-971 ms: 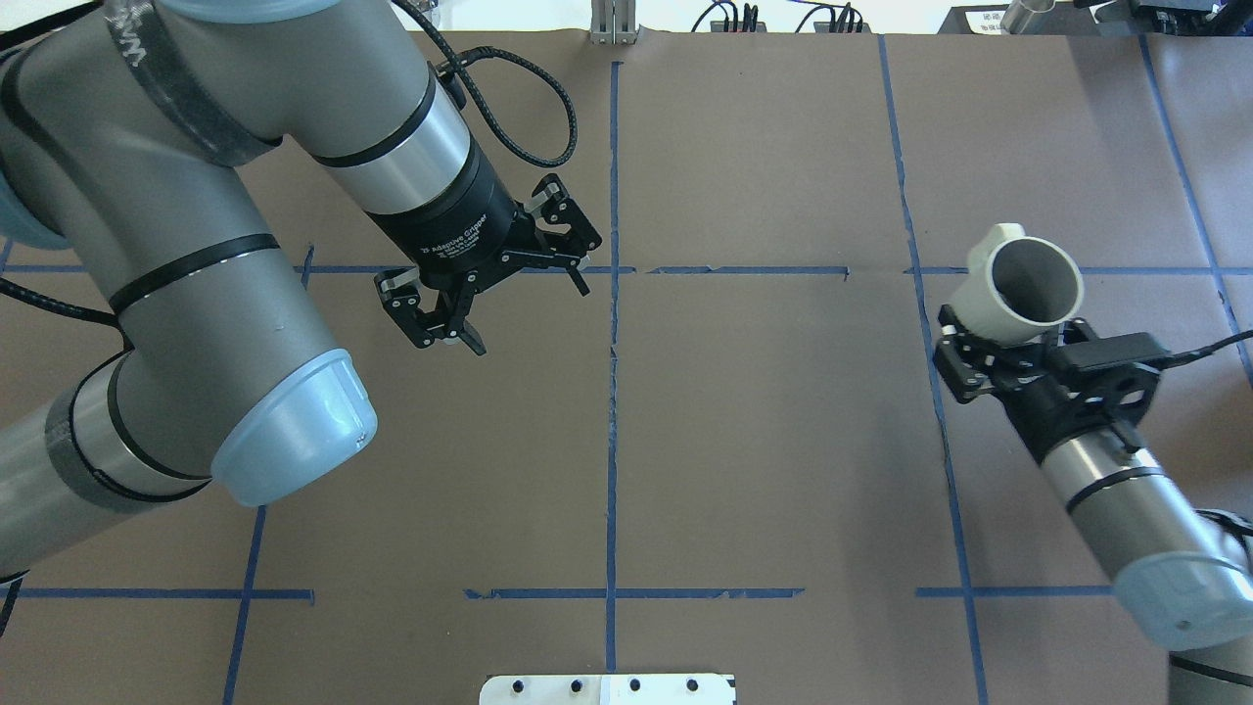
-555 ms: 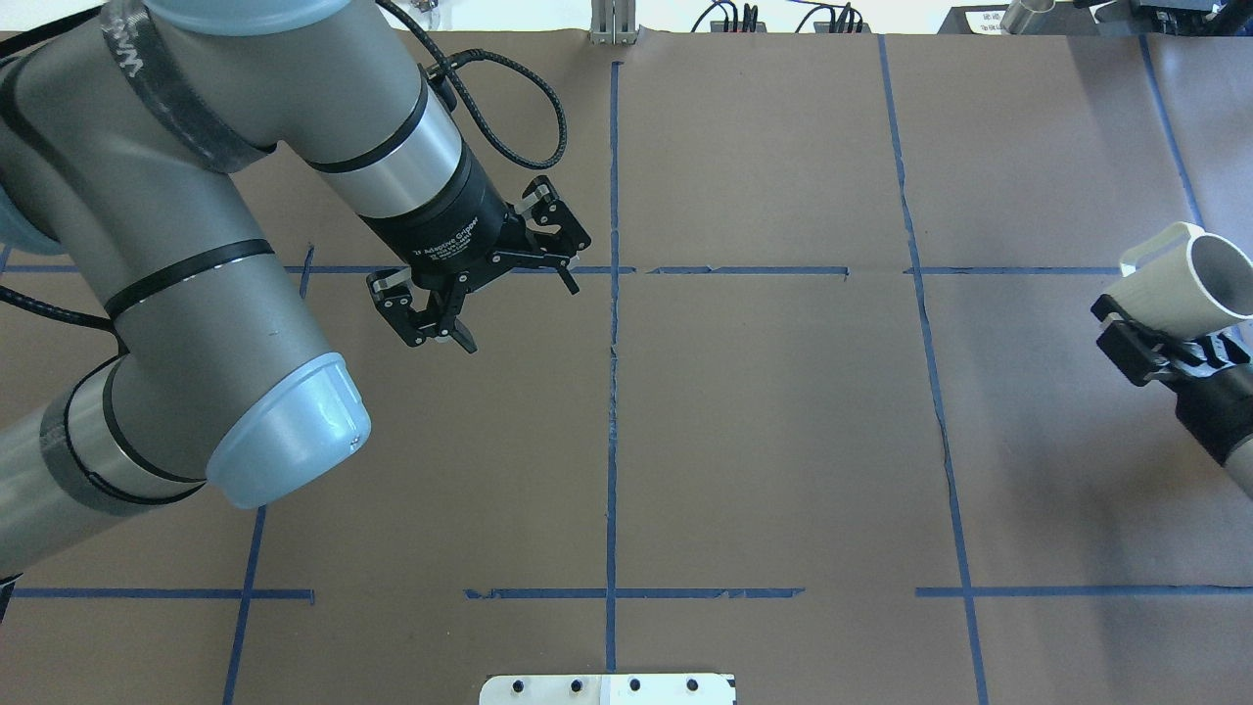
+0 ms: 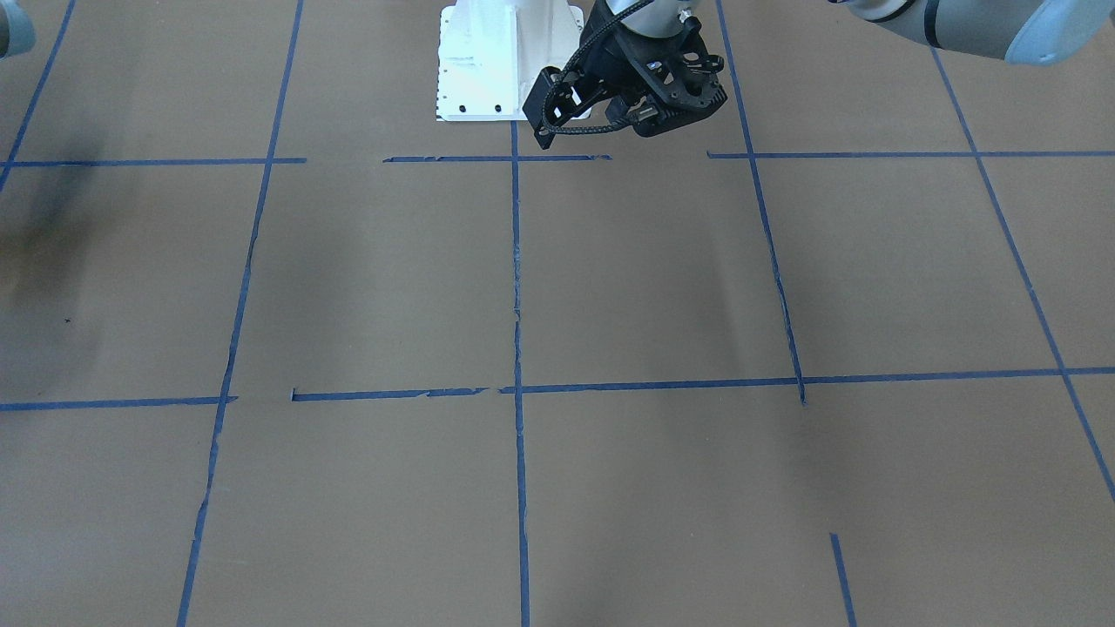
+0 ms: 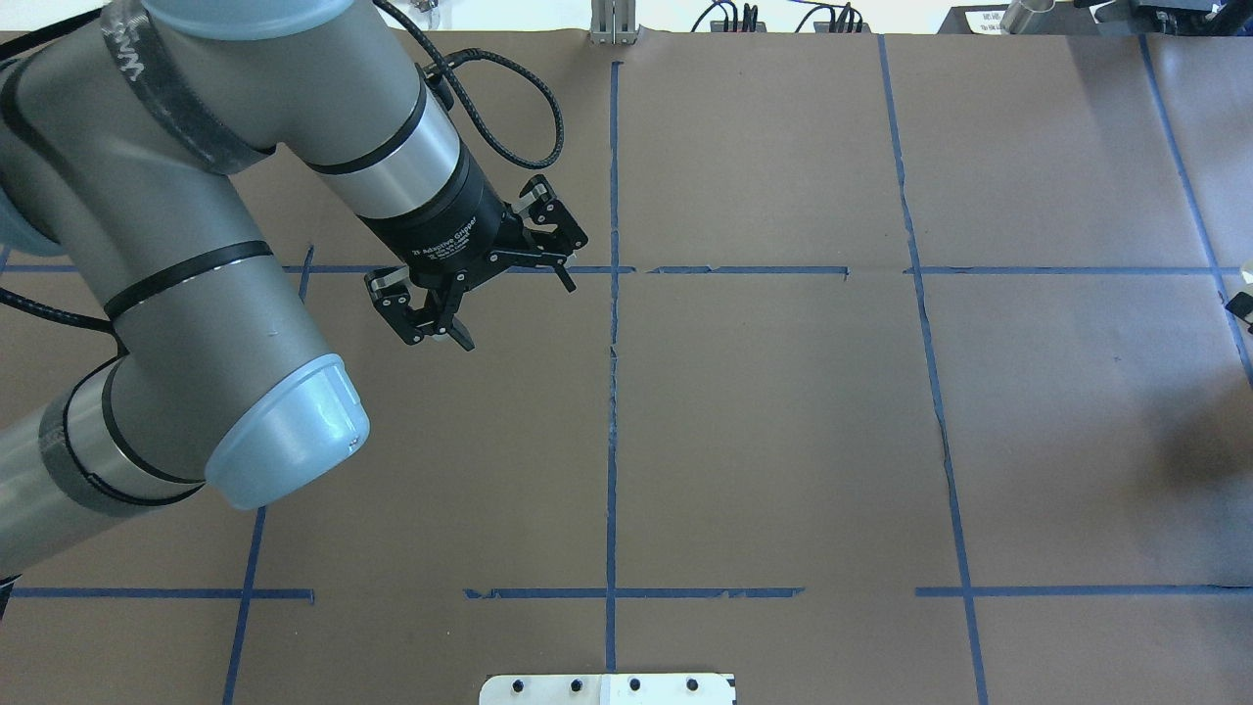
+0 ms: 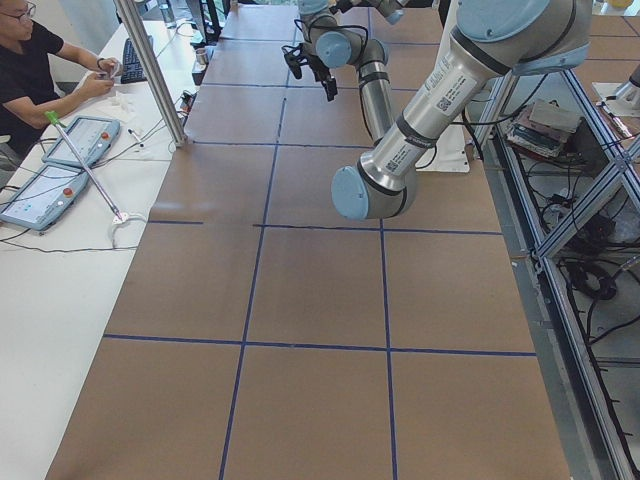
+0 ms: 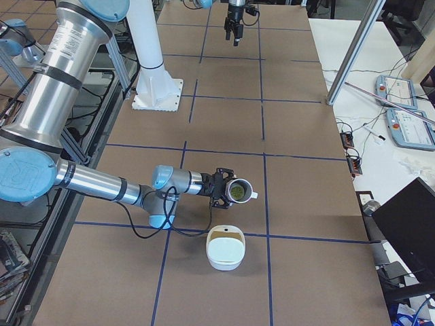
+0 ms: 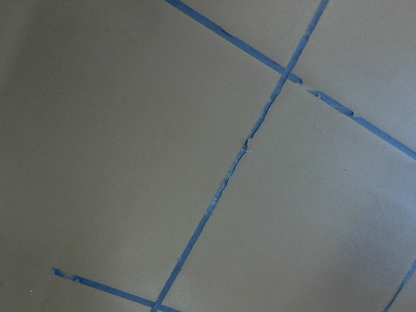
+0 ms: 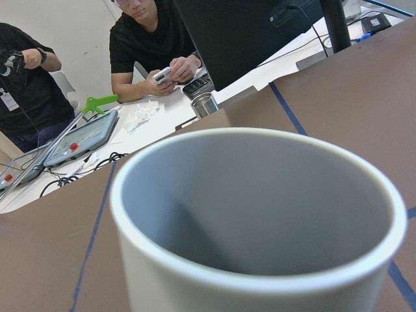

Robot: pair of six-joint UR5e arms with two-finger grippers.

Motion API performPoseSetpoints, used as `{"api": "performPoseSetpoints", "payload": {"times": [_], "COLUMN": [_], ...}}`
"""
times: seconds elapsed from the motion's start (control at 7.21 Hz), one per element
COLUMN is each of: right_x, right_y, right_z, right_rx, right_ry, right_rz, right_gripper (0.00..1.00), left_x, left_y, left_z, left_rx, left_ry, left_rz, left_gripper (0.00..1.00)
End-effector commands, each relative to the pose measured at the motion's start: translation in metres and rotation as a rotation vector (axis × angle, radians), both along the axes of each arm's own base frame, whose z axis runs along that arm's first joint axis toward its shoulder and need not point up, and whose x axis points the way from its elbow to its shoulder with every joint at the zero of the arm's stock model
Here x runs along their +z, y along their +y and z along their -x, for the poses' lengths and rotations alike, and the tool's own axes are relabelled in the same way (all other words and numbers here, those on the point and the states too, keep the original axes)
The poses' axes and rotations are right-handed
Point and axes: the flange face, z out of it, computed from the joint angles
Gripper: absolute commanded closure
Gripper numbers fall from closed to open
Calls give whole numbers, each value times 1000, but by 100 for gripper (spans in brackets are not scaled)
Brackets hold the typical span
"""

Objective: Left arm hands cup to right arm to dump lemon

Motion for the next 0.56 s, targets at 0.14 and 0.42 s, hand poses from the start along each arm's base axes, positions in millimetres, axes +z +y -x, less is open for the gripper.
{"api": "performPoseSetpoints", "payload": {"times": [0.14, 0.42], "right_x": [12, 21], "right_y": [17, 24], "right_z": [-27, -44], "right_rx": [66, 125], "right_ry": [-279, -460], "right_rz": [71, 119], "right_gripper": [100, 100], "left_x": [1, 2], "left_y": [-1, -2], "left_z": [1, 0], "left_rx": [-15, -18], "left_ry": [-7, -11], "left_rz": [-10, -11], "left_gripper": [0, 0]}}
